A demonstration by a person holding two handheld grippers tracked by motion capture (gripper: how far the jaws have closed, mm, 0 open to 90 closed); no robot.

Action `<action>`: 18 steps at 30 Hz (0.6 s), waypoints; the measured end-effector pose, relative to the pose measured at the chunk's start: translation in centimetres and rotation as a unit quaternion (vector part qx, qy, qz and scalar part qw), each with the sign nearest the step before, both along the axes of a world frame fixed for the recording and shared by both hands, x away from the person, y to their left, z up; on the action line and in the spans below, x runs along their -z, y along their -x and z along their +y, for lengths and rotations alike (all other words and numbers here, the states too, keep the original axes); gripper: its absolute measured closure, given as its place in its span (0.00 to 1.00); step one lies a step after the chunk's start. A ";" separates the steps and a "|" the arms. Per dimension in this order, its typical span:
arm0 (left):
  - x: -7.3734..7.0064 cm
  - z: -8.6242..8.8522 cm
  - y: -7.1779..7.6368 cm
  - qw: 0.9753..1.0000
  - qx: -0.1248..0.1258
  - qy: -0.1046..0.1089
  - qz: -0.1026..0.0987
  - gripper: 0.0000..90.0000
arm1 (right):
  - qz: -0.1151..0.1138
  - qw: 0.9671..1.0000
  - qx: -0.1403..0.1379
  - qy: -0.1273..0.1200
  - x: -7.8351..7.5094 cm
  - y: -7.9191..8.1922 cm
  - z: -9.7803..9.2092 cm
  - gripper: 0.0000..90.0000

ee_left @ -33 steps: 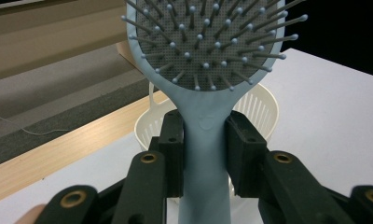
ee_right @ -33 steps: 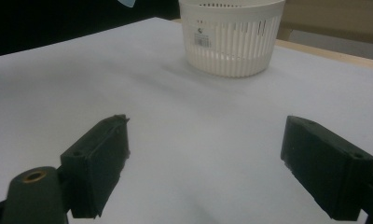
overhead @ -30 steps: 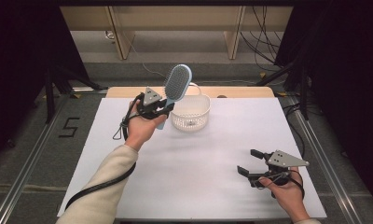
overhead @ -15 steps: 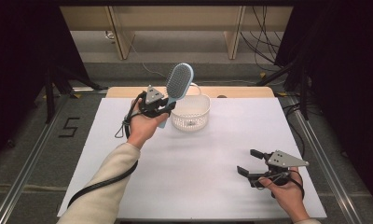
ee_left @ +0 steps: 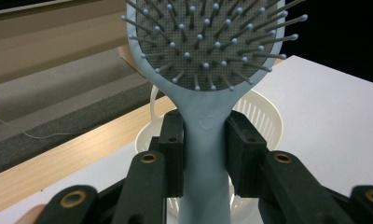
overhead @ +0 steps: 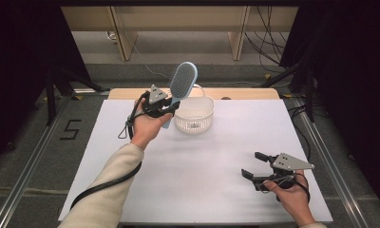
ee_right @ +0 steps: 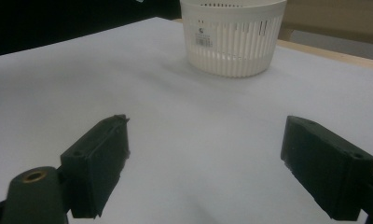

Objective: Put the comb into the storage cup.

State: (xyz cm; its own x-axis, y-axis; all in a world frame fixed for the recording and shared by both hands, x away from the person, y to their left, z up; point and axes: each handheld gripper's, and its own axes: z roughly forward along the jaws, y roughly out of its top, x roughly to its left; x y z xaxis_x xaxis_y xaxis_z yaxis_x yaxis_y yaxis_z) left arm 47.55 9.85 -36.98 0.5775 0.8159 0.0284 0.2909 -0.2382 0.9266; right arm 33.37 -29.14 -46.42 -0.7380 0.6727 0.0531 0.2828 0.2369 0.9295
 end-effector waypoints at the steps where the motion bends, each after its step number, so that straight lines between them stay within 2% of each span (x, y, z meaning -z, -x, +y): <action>1: 0.0 0.0 -0.1 1.000 0.000 -0.001 0.000 0.78 | 0.001 1.000 -0.001 0.000 0.0 0.0 0.0 0.18; 18: -0.3 -0.6 -0.6 1.000 0.004 -0.001 -0.008 0.78 | 0.002 1.000 0.000 0.000 0.0 0.0 0.0 0.18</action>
State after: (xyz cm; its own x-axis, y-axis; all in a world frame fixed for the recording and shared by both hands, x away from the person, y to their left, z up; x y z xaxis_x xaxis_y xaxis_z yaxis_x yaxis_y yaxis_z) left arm 48.18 9.20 -36.71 0.5840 0.8108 0.0394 0.2742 -0.2427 0.9305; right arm 33.37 -29.18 -46.43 -0.7374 0.6732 0.0559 0.2865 0.2367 0.9284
